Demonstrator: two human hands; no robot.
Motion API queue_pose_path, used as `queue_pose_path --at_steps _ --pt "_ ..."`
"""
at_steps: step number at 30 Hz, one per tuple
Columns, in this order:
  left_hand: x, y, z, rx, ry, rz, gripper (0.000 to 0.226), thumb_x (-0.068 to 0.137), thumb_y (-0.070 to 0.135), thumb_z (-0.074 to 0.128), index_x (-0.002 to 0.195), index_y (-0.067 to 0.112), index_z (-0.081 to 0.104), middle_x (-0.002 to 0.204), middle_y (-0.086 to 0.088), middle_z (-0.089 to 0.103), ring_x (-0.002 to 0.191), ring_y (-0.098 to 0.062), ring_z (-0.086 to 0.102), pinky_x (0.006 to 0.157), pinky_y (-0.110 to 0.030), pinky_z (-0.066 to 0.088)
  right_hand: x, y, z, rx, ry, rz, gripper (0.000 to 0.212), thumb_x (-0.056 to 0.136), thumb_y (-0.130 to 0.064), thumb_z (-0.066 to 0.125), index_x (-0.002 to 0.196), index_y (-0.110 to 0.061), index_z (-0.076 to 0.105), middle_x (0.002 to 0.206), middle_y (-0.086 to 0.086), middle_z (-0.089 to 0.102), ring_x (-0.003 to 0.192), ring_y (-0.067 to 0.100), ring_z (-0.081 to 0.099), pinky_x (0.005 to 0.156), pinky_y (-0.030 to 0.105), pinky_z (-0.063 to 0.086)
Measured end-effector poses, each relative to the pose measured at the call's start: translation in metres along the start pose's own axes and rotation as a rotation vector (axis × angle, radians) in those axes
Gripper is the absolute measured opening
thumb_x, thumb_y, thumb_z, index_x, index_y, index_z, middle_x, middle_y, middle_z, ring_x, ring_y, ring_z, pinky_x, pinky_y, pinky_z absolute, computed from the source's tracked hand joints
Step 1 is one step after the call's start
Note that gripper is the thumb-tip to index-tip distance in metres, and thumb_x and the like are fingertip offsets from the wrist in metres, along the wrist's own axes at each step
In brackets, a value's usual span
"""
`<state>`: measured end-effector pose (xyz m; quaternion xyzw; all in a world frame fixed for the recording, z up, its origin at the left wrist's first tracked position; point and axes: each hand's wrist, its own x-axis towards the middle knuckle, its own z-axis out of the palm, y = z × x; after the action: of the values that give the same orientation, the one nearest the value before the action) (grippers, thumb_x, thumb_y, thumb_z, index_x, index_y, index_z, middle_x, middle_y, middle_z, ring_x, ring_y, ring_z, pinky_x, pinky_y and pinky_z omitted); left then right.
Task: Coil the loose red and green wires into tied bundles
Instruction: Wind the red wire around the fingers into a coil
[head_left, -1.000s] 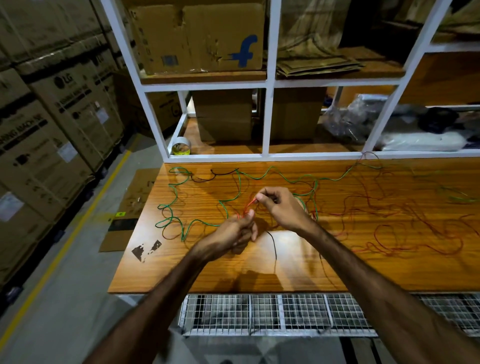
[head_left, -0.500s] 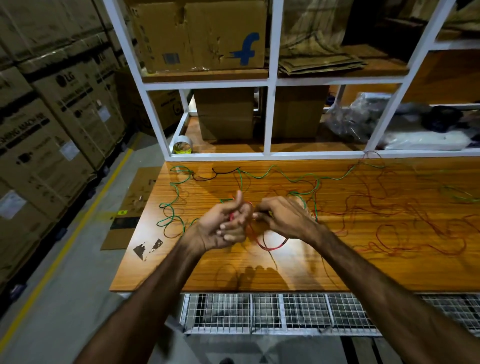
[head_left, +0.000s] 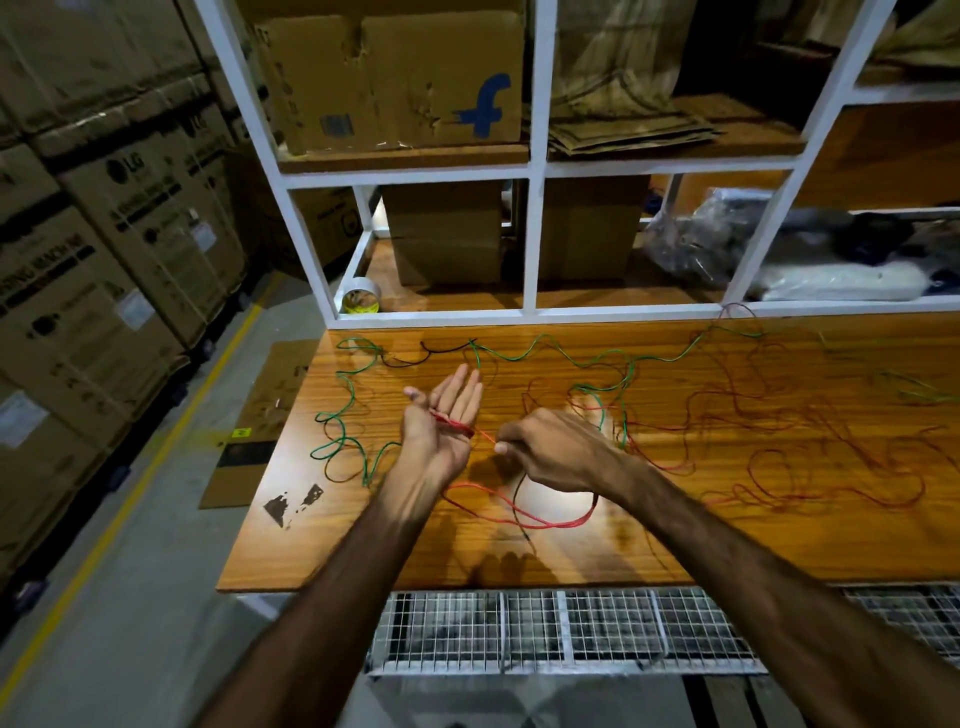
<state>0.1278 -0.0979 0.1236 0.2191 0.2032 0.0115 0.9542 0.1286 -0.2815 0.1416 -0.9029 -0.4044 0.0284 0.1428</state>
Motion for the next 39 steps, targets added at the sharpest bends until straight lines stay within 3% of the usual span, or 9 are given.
queue_pose_path --at_steps 5,11,12,14,16,22,29,34,39 --pt "0.007 -0.013 0.008 0.266 0.020 0.146 0.064 0.109 0.050 0.018 0.156 0.010 0.036 0.164 -0.007 0.034 0.154 -0.027 0.027 0.126 -0.040 0.015 -0.004 -0.003 -0.004 -0.022 -0.112 0.020 0.026 0.107 -0.035 0.048 0.086 -0.021 0.053 0.090 0.014 0.069 0.088 0.041 0.063 0.063 0.037 0.034" --pt "0.001 -0.019 -0.005 1.381 -0.053 0.500 0.066 0.105 0.061 0.024 0.149 0.020 0.051 0.156 0.005 0.039 0.147 -0.011 0.030 0.117 -0.029 0.023 0.003 -0.001 -0.013 -0.016 -0.140 0.052 0.025 0.105 -0.039 0.053 0.087 -0.023 0.060 0.092 0.011 0.071 0.093 0.038 0.066 0.064 0.037 0.039" --pt "0.003 -0.017 -0.011 1.507 -0.109 0.499 0.073 0.101 0.070 0.023 0.139 0.020 0.059 0.150 0.003 0.024 0.136 -0.011 0.043 0.113 -0.029 0.029 0.004 0.002 -0.016 -0.028 -0.123 0.047 0.025 0.104 -0.040 0.054 0.089 -0.024 0.063 0.092 0.009 0.071 0.092 0.034 0.067 0.063 0.036 0.038" --pt "0.005 -0.015 -0.023 1.664 -0.231 0.484 0.087 0.094 0.081 0.018 0.106 0.014 0.072 0.104 -0.009 0.072 0.094 -0.016 0.065 0.095 -0.035 0.052 0.006 0.006 -0.024 -0.066 -0.075 0.042 0.024 0.104 -0.044 0.055 0.097 -0.026 0.068 0.092 0.005 0.072 0.089 0.028 0.068 0.063 0.033 0.038" --pt "0.005 -0.018 -0.033 1.747 -0.380 0.376 0.095 0.099 0.076 0.017 0.075 0.003 0.074 0.067 -0.008 0.072 0.065 -0.022 0.069 0.075 -0.041 0.058 0.008 0.013 -0.031 -0.054 -0.015 0.021 0.025 0.103 -0.046 0.057 0.104 -0.026 0.073 0.089 0.001 0.072 0.084 0.024 0.068 0.063 0.033 0.042" --pt "-0.020 -0.026 -0.022 1.240 -0.574 -0.170 0.091 0.100 0.070 0.021 0.100 -0.005 0.075 0.037 -0.004 0.028 0.030 -0.016 0.029 0.074 -0.043 0.060 0.008 0.026 -0.036 -0.045 0.205 -0.100 0.023 0.100 -0.038 0.063 0.095 -0.019 0.074 0.090 -0.002 0.071 0.084 0.019 0.064 0.068 0.036 0.048" --pt "-0.037 -0.007 -0.011 0.864 -0.794 -0.588 0.088 0.103 0.062 0.020 0.113 -0.011 0.067 0.035 0.005 0.030 0.029 -0.006 0.032 0.070 -0.029 0.053 0.010 0.024 -0.018 0.280 0.299 -0.057 0.013 0.100 -0.030 0.065 0.100 -0.021 0.075 0.079 -0.011 0.068 0.067 0.010 0.057 0.062 0.040 0.051" --pt "-0.038 0.003 -0.014 0.666 -0.900 -0.699 0.075 0.104 0.056 0.036 0.117 -0.010 0.067 0.038 0.007 0.042 0.032 -0.004 0.042 0.071 -0.024 0.053 0.012 0.021 -0.010 0.826 -0.020 0.024 0.032 0.104 -0.026 0.061 0.133 -0.014 0.069 0.117 0.002 0.077 0.101 0.017 0.071 0.082 0.031 0.057" --pt "-0.038 0.007 -0.014 0.637 -0.922 -0.745 0.075 0.106 0.054 0.030 0.125 -0.011 0.062 0.043 0.004 0.051 0.038 -0.009 0.052 0.083 -0.027 0.053 0.009 0.016 -0.007 1.043 -0.171 0.019 0.059 0.104 -0.044 0.051 0.123 0.009 0.064 0.063 -0.010 0.059 0.060 0.007 0.046 0.055 0.021 0.034"
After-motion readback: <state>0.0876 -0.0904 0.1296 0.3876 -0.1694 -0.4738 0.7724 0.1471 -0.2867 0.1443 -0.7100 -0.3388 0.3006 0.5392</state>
